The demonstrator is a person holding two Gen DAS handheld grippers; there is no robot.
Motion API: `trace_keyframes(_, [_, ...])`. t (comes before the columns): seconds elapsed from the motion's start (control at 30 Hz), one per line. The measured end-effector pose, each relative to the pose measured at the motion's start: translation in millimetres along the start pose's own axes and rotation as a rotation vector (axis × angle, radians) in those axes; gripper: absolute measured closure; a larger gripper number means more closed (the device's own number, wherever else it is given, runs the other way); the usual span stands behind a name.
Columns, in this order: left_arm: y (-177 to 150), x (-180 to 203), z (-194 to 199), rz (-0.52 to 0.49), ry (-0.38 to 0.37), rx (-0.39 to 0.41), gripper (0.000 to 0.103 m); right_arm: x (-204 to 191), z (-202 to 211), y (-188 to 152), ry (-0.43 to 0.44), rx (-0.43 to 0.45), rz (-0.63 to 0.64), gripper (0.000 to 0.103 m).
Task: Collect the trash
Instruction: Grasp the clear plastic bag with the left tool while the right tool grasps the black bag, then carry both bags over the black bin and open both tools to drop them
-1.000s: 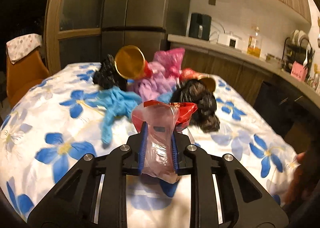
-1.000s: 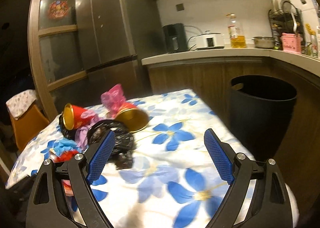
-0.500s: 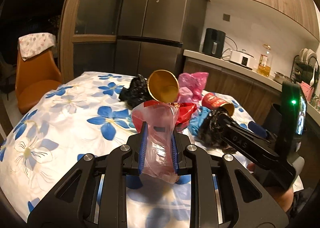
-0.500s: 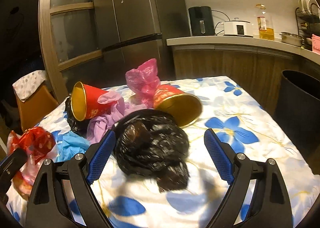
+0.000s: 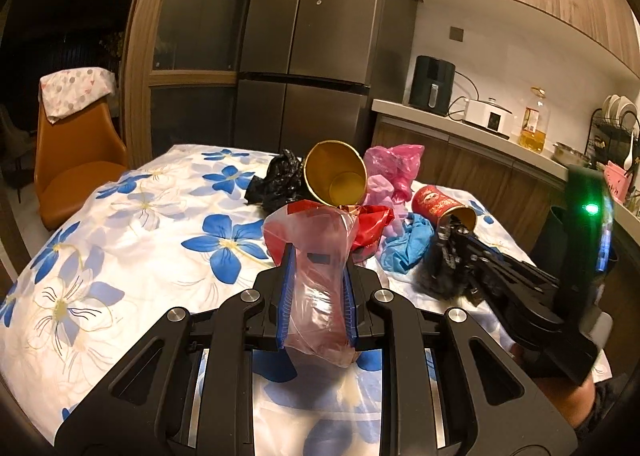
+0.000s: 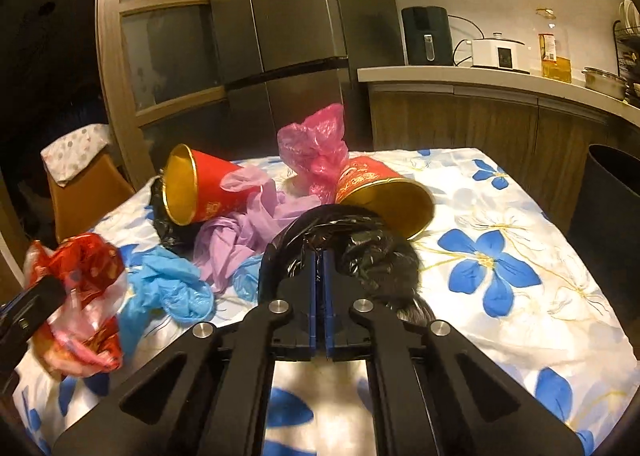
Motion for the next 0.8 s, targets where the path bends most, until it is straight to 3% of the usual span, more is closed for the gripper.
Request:
trace_keyframes(0.33, [7, 24, 13, -0.030, -0.032, 0.024, 0.083, 24, 65, 7, 0.022, 0.068, -0.051, 0.100])
trace_keyframes(0.8, [16, 95, 22, -0.115, -0.124, 0.048, 0.083, 86, 128, 21, -0.069, 0.170, -0.101, 0.100])
Point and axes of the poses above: each gripper's, at about its wrist camera, not at the fingertips, and z roughly against the way its jaws point, x to its right, y to its top, the point moved 6 cm from there along -z, roughly the way its jaws point, and after that the axes turned 9 degrees about -z, right-handed, at the moved point
